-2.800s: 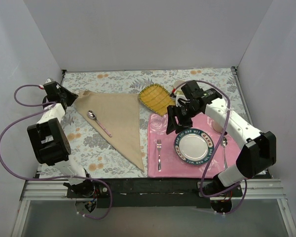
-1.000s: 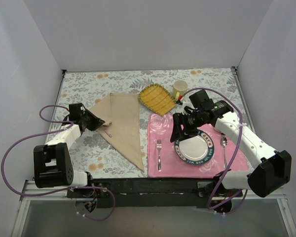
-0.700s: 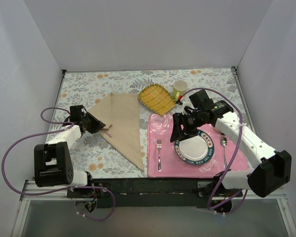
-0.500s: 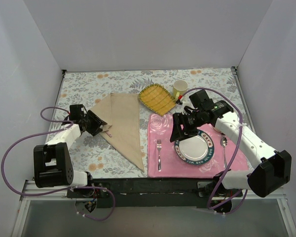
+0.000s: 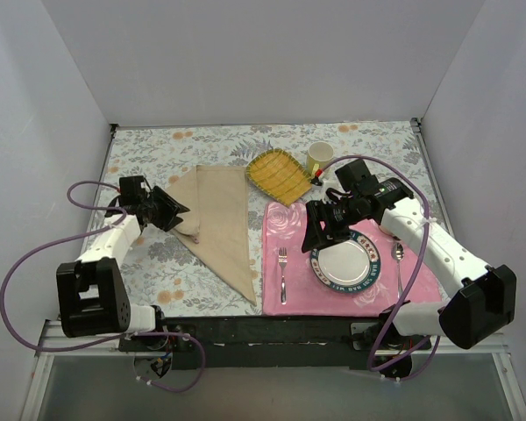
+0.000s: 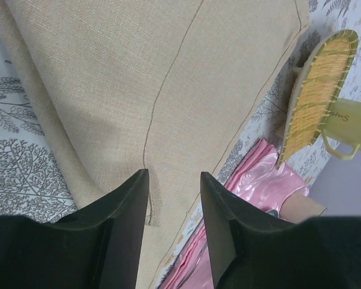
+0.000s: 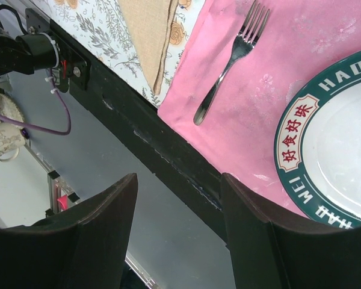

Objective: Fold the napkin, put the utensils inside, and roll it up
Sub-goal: Fold the napkin

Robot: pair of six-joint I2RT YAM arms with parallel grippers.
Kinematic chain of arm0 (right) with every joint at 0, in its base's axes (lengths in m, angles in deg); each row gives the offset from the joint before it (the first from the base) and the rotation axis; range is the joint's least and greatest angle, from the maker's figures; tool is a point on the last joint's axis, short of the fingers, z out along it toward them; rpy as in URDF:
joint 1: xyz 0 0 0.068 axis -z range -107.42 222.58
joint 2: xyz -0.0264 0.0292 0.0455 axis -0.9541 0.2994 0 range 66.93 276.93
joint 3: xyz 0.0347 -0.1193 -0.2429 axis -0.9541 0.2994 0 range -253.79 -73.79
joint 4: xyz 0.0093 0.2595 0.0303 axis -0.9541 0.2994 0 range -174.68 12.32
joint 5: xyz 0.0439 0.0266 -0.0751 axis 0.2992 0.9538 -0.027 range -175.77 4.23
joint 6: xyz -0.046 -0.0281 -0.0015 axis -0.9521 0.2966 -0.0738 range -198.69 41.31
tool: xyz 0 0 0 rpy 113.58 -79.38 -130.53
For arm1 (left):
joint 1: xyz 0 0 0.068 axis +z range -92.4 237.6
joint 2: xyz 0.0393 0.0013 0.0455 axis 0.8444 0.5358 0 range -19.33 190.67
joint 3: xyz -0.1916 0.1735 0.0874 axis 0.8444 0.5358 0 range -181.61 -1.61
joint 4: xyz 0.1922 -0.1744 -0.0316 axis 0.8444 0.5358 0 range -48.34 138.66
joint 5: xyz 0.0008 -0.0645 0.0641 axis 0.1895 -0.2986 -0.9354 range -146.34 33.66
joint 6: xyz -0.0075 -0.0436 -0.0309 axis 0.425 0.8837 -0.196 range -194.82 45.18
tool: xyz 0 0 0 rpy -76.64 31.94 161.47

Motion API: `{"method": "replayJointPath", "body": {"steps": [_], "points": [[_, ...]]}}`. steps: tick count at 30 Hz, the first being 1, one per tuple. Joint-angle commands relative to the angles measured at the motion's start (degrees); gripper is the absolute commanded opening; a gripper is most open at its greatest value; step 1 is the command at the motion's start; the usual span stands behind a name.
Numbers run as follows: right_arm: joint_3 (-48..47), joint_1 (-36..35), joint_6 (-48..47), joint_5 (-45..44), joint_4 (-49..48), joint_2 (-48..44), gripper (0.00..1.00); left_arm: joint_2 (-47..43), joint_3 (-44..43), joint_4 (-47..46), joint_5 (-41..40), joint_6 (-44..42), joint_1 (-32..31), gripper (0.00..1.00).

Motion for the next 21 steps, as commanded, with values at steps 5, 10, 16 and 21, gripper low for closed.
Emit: {"method": "replayJointPath", "body": {"steps": [5, 10, 16, 21], "points": [[1.4, -0.1, -1.1, 1.5, -1.5, -0.7, 0.66, 2.7, 5.2, -4.4, 8.5, -1.1, -0.2, 0.36], [1.5, -0.1, -1.1, 1.7, -1.9, -0.3, 0.66, 2.1, 8.7, -3.7, 8.7, -1.4, -0.2, 0.36], [1.4, -0.1, -0.8, 1.9, -2.0, -0.5, 0.66, 3.2, 6.4, -1.7, 8.4, -2.7, -0.2, 0.36], [1.4, -0.1, -1.0, 1.2, -1.5, -0.9, 0.66, -3.6, -1.1, 5.3, 5.3, -3.8, -1.1, 0.38]]}}
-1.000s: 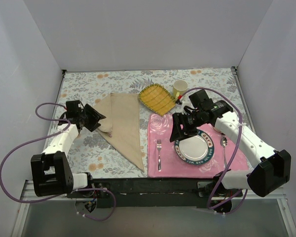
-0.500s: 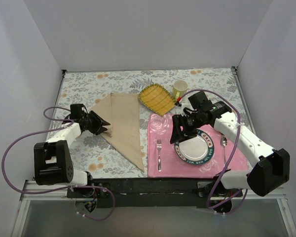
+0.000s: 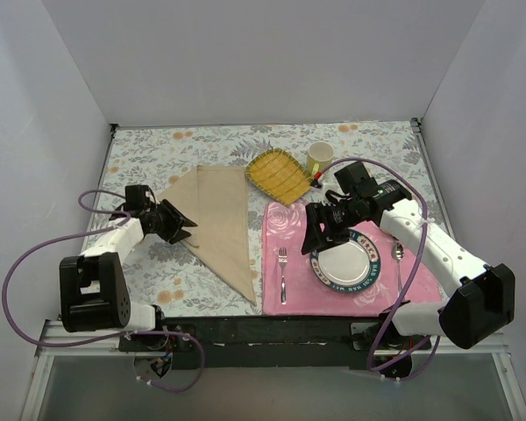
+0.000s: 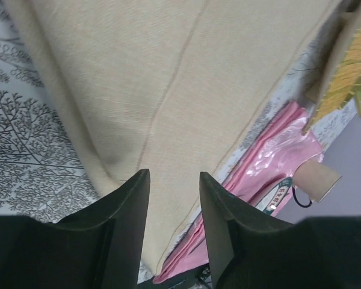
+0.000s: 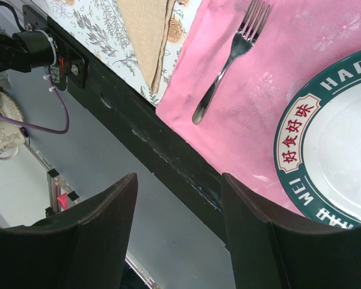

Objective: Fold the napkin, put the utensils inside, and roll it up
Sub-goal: Fold the napkin

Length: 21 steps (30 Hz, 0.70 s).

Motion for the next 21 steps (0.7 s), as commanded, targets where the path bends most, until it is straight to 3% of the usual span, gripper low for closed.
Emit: {"method": "replayJointPath", "body": {"steps": [1, 3, 6, 7, 13, 16, 21], "points": [[-0.2, -0.1, -0.9, 0.7, -0.3, -0.9, 0.66, -8.4, -7.6, 6.0, -2.9, -1.9, -2.5, 0.40], [-0.2, -0.1, -1.4, 0.1, 0.2, -0.8, 0.66, -12.1, -8.4, 8.8, -6.5, -1.4, -5.4, 0.40], [-1.0, -0.1, -3.7, -3.1, 2.7, -0.3, 0.66, -14.5, -9.3, 13.8, -14.5, -1.0, -18.8, 0.40], [-1.1, -0.1, -4.7, -4.0, 3.1, -0.3, 0.66, -15.3, -9.4, 14.9, -21.4, -0.7, -27.3, 0.40], [0.8, -0.1, -5.3, -7.1, 2.7, -3.4, 0.66, -12.9, -11.5, 21.3, -38.6, 0.3, -56.3, 0.35], [1.4, -0.1, -4.5, -6.1, 3.1, -5.1, 0.66, -6.4, -15.4, 25.0, -42.3, 0.8, -66.9, 0.34], [0.7, -0.1, -4.5, -7.6, 5.0, -7.6, 0.66, 3.1, -18.6, 27.0, -45.3, 4.9, -77.3, 0.26]]}}
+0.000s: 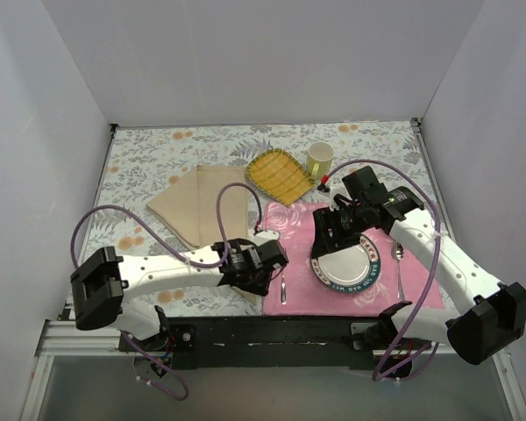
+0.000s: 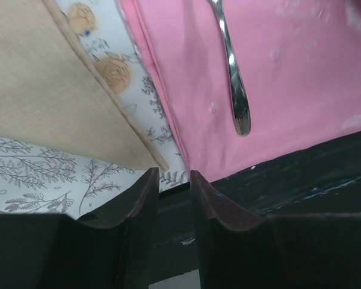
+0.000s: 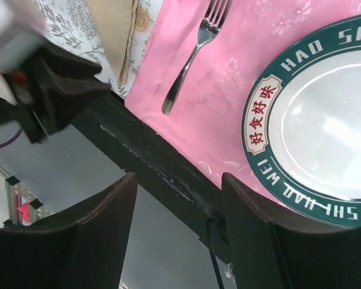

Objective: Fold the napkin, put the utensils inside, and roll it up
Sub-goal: Fold the napkin

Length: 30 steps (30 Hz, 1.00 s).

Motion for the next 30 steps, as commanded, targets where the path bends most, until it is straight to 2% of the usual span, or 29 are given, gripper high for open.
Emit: {"method": "replayJointPath", "body": {"steps": [1, 3, 7, 10, 15, 21, 30], "points": [[-0.2, -0.1, -0.5, -1.4, 2.5, -3.8, 0.66, 3.8, -2.3, 4.1, -7.4, 4.0, -7.3, 0.25], [0.5, -0.1, -0.4, -1.6, 2.5, -4.9, 0.66, 6.0, -2.5, 4.1, -7.0, 6.1, -8.6, 0.22], [2.9, -0.1, 0.6, -0.7, 2.1, -6.9, 0.66, 8.1, -3.1, 6.1, -6.7, 9.4, -9.0, 0.21], [3.4, -0.1, 0.6, -0.4, 2.1, -7.4, 0.67, 8.4, -2.4, 7.4, -6.8, 12.0, -9.3, 0.26], [3.4, -0.1, -0.1, -0.3, 2.2, -6.9, 0.67, 7.3, -0.6, 8.5, -5.1, 14.9, -9.3, 0.27], [3.3, -0.1, -0.3, 1.0, 1.8, -6.3, 0.67, 7.8, 0.5, 7.1, -2.7, 15.2, -9.3, 0.33], [4.8, -0.1, -0.7, 0.8, 2.0, -7.8, 0.67, 9.6, 0.0, 9.3, -4.8, 17.3, -9.3, 0.30]]}}
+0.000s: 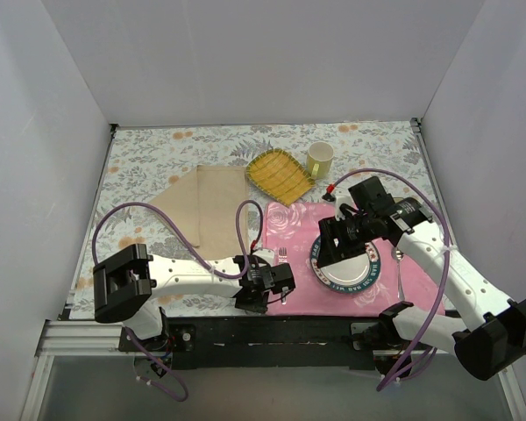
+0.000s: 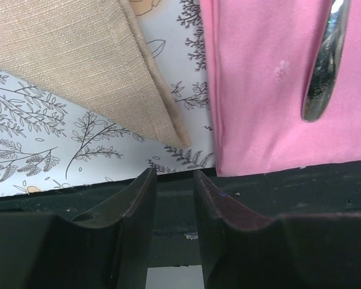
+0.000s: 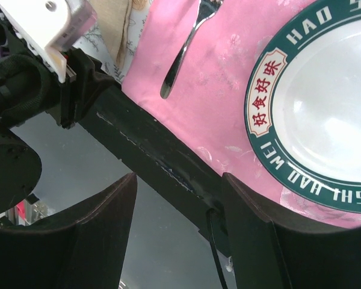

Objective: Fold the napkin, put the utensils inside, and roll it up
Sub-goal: Fold the napkin

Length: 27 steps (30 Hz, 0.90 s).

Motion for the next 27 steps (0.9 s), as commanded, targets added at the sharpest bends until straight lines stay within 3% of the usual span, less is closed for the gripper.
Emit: {"method": "replayJointPath", "body": {"steps": [1, 5, 8, 15, 27], "points": [[0.9, -0.1, -0.6, 1.1, 0.4, -1.5, 0.66, 0.0, -0.4, 2.8, -2.8, 2.2, -0.3, 0.29], [0.8, -0.1, -0.7, 1.2, 0.6, -1.4, 0.67, -0.5, -2.0, 3.8, -6.0, 2.2, 0.2, 0.29], [0.5, -0.1, -0.7, 1.3, 0.7, -1.4, 0.67, -0.3, -1.5, 0.6, -5.5, -0.4, 1.5, 0.35], [0.9, -0.1, -0.8, 1.1, 0.6, -1.5, 0.67, 1.8, -2.8, -2.5, -5.4, -3.3, 4.2, 0.29], [1.1, -0.1, -0.8, 0.7, 0.5, -1.3, 0.67, 3.1, -0.8, -4.3, -1.9, -5.0, 5.9, 0.31]]}}
